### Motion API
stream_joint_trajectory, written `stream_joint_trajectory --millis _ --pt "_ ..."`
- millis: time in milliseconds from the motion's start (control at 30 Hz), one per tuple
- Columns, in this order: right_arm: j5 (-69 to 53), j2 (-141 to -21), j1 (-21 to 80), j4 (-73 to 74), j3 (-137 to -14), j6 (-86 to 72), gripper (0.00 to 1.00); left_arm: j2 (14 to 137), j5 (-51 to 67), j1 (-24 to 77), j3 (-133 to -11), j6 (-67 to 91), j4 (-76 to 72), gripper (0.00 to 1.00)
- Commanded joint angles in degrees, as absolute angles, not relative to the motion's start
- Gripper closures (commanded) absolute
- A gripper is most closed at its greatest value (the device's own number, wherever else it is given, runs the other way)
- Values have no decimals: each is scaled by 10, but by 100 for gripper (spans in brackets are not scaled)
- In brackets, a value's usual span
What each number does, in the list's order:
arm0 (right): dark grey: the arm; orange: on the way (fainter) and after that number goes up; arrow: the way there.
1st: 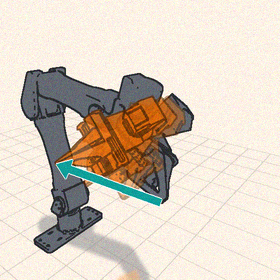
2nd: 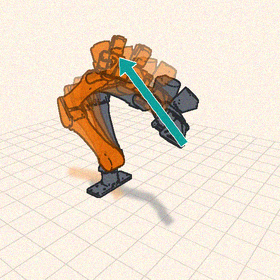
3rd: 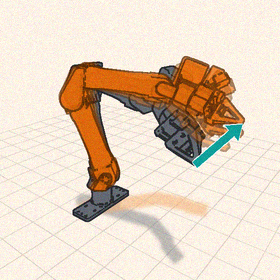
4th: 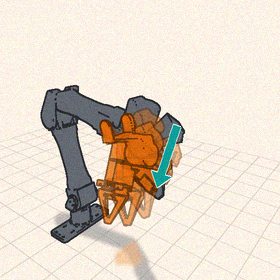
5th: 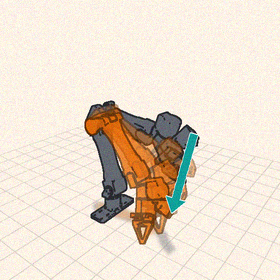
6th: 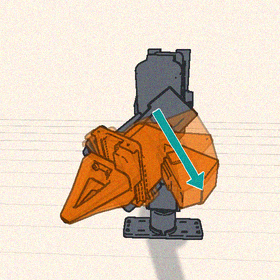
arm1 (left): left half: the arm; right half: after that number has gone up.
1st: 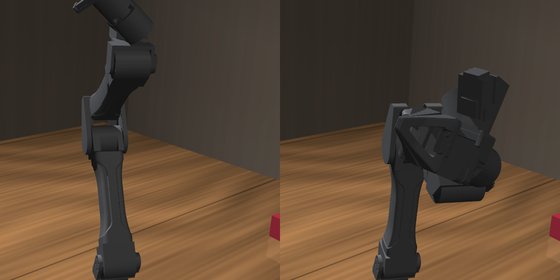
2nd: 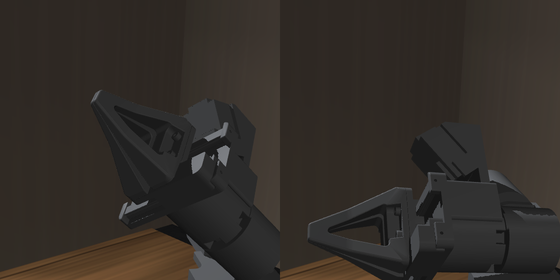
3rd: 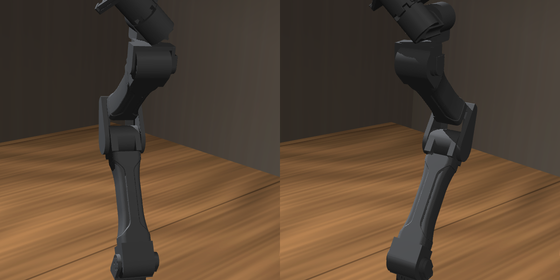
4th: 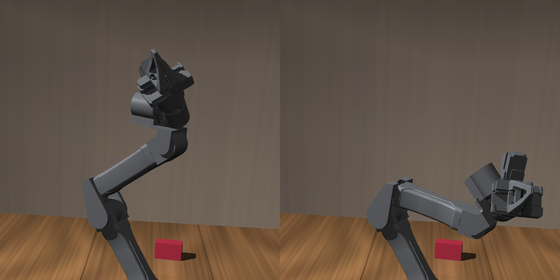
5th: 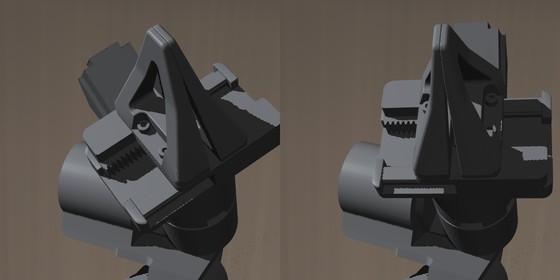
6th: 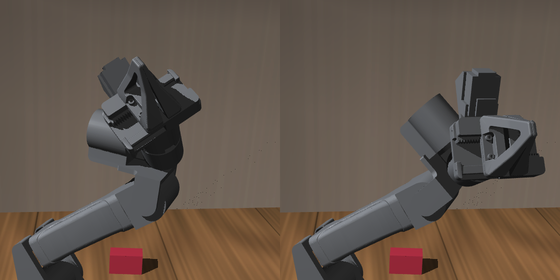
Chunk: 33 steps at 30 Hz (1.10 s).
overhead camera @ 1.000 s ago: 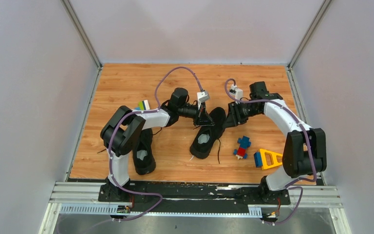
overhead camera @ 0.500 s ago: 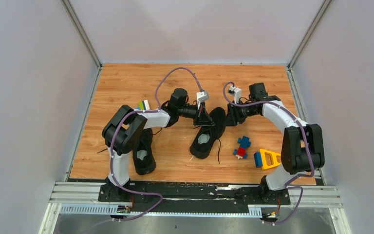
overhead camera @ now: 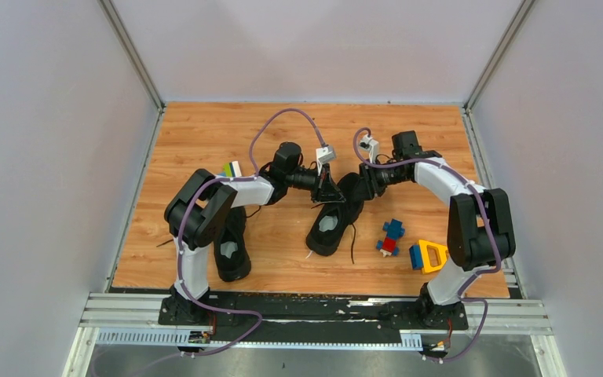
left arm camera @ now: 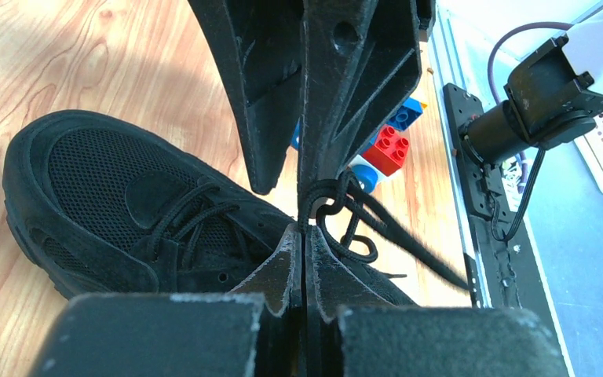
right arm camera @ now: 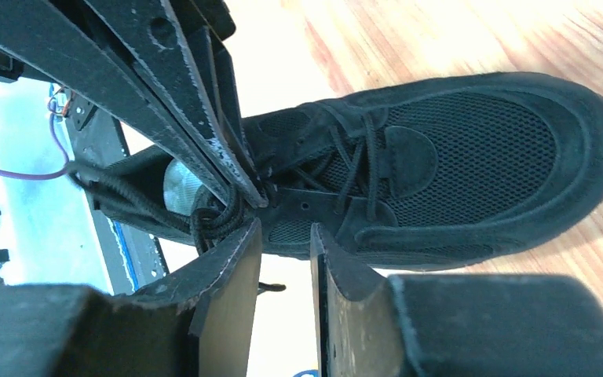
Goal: Tie the shoes
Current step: Cross the shoelace with the shoelace.
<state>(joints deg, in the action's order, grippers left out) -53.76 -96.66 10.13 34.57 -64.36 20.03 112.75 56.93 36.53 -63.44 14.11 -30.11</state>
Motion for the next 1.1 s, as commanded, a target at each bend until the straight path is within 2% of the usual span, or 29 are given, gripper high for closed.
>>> stream_joint_trajectory --millis 0,500,900,1067 --pt "-584 -972 109 341 -668 200 69 1135 577 362 -631 150 -326 100" --pt "-601 -974 115 373 -665 221 68 1136 574 355 -628 164 -338 100" --pt "-629 -997 117 381 -681 203 61 1134 577 355 -629 168 -338 100" --pt "-619 -1010 118 371 -684 176 63 1133 579 355 -627 170 -341 100"
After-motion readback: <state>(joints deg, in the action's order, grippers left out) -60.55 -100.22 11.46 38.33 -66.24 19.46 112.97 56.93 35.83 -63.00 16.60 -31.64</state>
